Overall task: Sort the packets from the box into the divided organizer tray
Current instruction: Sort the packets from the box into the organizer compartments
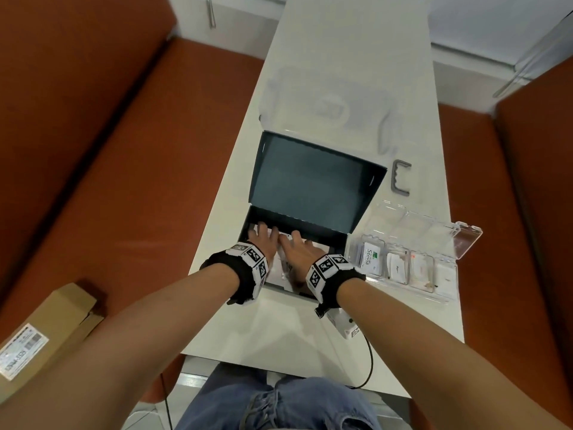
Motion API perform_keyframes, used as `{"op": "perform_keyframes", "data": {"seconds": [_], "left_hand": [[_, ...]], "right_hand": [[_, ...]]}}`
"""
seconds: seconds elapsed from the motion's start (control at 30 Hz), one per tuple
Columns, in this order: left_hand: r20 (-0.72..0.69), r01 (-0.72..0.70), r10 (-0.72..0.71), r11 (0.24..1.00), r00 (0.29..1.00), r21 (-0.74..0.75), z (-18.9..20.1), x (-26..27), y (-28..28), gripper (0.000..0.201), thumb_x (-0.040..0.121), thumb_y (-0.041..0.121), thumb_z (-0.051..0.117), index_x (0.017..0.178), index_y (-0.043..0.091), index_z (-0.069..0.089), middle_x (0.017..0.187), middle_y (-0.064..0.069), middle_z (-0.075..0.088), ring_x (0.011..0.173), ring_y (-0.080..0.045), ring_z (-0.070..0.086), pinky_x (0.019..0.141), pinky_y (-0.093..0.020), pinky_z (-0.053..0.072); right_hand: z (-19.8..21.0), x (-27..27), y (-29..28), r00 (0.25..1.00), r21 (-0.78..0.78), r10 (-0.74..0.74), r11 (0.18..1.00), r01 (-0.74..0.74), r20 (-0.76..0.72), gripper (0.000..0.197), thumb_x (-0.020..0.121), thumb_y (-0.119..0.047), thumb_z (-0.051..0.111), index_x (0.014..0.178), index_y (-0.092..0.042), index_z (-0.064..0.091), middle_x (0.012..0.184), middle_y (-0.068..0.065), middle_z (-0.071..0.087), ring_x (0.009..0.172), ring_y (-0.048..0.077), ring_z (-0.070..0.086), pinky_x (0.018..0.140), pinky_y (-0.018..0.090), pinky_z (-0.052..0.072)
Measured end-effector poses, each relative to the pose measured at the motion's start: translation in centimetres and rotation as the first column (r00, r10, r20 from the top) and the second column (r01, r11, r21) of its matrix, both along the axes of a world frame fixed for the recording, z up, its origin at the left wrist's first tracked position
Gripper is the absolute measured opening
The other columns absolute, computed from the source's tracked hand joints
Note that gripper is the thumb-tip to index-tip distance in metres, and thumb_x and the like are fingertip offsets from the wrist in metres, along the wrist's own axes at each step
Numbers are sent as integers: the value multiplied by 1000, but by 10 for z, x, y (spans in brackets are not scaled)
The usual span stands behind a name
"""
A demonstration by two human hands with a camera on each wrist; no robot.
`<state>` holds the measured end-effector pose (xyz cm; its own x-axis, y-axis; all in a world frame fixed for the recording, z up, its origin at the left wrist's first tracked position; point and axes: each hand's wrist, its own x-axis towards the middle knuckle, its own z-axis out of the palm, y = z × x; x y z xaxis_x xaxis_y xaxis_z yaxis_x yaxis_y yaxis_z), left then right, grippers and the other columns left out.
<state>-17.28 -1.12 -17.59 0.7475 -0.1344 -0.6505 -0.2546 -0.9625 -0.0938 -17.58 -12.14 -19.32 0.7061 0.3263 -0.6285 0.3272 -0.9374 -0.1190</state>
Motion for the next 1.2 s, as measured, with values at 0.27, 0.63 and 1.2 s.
{"op": "perform_keyframes", "data": {"seconds": [0.27, 0.63, 1.2], "left_hand": [[13, -51, 52, 997, 999, -57, -13, 0, 1, 58, 92, 12, 57, 141, 11, 25, 143, -18, 22, 132, -41, 30, 96, -44, 46], [-14, -16, 15, 997, 1000, -71, -6, 4, 5, 42, 100, 6, 38, 141, 10, 31, 138, -22, 30, 123, -44, 43, 95, -48, 45], [3, -87, 89, 982, 996, -167, -2, -7, 10, 46, 93, -2, 47, 137, 3, 31, 140, -22, 25, 122, -44, 43, 98, -46, 43]], "right_hand": [[5, 0, -4, 1000, -2, -9, 1000, 9, -18, 63, 82, -8, 69, 134, -8, 33, 130, 16, 32, 109, 39, 50, 83, 48, 48], [2, -4, -11, 1000, 60, -31, 998, 30, 8, 59, 82, -3, 66, 133, -6, 35, 126, 19, 35, 107, 37, 51, 83, 48, 50], [3, -13, -22, 990, 103, -128, 987, 123, 51, 65, 82, -11, 66, 137, -13, 31, 132, 19, 29, 117, 41, 44, 92, 52, 46]]}}
